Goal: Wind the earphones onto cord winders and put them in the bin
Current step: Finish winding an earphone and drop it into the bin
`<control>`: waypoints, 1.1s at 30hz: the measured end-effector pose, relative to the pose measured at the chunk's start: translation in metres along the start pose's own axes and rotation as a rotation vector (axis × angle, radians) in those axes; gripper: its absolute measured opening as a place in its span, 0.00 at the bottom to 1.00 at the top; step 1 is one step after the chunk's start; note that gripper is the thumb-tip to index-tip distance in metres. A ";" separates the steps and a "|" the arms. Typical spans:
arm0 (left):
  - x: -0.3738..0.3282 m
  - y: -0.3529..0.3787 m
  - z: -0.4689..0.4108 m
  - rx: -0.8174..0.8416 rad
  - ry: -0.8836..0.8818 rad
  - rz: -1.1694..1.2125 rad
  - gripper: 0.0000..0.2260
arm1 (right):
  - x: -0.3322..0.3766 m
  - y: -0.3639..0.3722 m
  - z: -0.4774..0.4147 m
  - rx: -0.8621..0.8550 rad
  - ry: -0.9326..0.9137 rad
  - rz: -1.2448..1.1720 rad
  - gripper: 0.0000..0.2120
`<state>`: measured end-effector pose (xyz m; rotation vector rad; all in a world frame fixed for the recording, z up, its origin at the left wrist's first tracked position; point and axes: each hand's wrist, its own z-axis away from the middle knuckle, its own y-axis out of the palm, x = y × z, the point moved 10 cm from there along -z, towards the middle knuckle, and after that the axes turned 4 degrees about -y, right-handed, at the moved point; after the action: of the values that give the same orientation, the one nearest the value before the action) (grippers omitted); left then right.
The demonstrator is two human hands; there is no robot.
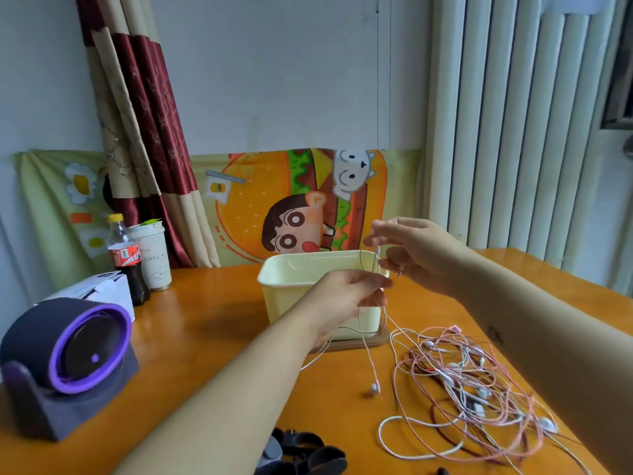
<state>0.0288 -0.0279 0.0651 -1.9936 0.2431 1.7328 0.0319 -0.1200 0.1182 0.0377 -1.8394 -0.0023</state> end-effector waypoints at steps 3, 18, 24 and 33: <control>0.013 0.001 -0.003 -0.052 -0.067 0.185 0.13 | -0.027 -0.023 0.009 0.007 0.103 0.068 0.12; 0.047 0.020 -0.017 -0.113 -0.199 0.498 0.11 | -0.159 -0.096 0.050 0.338 0.417 1.063 0.13; 0.059 0.029 -0.020 -0.141 -0.230 0.501 0.12 | -0.154 -0.106 0.053 0.423 0.475 1.246 0.16; 0.069 0.047 -0.019 -0.110 -0.278 0.484 0.11 | -0.129 -0.118 0.047 0.460 0.440 1.404 0.17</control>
<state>0.0378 -0.0654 -0.0110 -1.8382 0.5829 2.3420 0.0238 -0.2355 -0.0213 -0.8535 -1.0727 1.2855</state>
